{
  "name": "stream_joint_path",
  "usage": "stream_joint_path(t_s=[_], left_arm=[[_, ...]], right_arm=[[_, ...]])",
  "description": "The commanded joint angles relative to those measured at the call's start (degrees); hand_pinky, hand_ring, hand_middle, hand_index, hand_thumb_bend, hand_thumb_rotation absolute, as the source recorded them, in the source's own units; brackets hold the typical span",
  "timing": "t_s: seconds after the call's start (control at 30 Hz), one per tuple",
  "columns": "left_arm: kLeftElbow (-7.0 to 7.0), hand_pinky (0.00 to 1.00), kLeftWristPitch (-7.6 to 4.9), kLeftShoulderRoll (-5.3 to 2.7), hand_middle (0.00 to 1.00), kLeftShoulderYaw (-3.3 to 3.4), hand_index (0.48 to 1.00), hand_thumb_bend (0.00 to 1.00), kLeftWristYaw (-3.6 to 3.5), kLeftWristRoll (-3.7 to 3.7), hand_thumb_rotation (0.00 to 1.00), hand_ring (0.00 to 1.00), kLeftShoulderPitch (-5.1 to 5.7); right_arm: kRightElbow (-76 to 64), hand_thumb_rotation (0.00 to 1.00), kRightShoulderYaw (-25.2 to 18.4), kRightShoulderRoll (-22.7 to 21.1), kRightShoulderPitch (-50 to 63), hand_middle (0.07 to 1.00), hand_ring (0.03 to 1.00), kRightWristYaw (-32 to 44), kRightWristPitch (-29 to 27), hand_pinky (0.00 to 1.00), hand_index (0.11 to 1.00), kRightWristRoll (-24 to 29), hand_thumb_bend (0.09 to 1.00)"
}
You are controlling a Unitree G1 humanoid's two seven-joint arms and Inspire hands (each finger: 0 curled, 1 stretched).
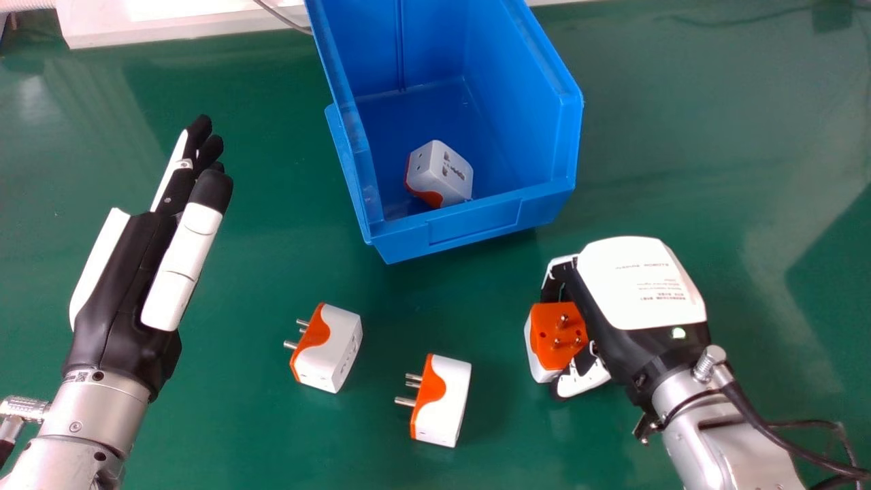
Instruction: Pick all objects and put in blue box
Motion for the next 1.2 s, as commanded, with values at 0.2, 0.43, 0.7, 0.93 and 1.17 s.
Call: stream_joint_path(t_s=[0.2,0.43,0.7,0.93,1.17], left_arm=[[-1.72,0.99,-0.24,0.74,1.00,0.33,1.000,0.83,0.14,-0.39,0.97,1.00,-0.10],[-1.42,0.99,-0.30,0.78,1.00,0.33,1.000,0.83,0.13,-0.32,0.97,1.00,-0.26],[-0.86,0.99,-0.47,0.85,1.00,0.35,1.000,0.83,0.09,-0.37,0.97,1.00,-0.56],[-0.14,0.99,-0.56,0.81,1.00,0.23,1.000,0.83,0.14,-0.33,0.97,1.00,-1.21],[0.16,0.99,-0.89,0.79,1.00,0.25,1.000,0.83,-0.09,-0.49,0.97,1.00,-1.37]], right_arm=[[-4.85,0.00,-2.27,0.64,-0.10,0.543,0.440,0.54,2.59,0.35,0.469,-0.04,0.497],[-5.88,0.00,-2.32,1.25,0.41,0.542,0.439,-0.19,2.26,0.35,0.474,-0.25,0.496],[-7.96,0.00,-2.30,1.01,1.95,0.542,0.438,0.66,1.96,0.35,0.480,-0.61,0.496],[-18.49,0.00,-4.49,0.33,1.03,0.541,0.438,8.13,2.38,0.34,0.483,-0.09,0.496],[-25.09,0.00,-6.79,0.56,-2.09,0.539,0.436,12.05,1.00,0.34,0.484,0.14,0.495]])
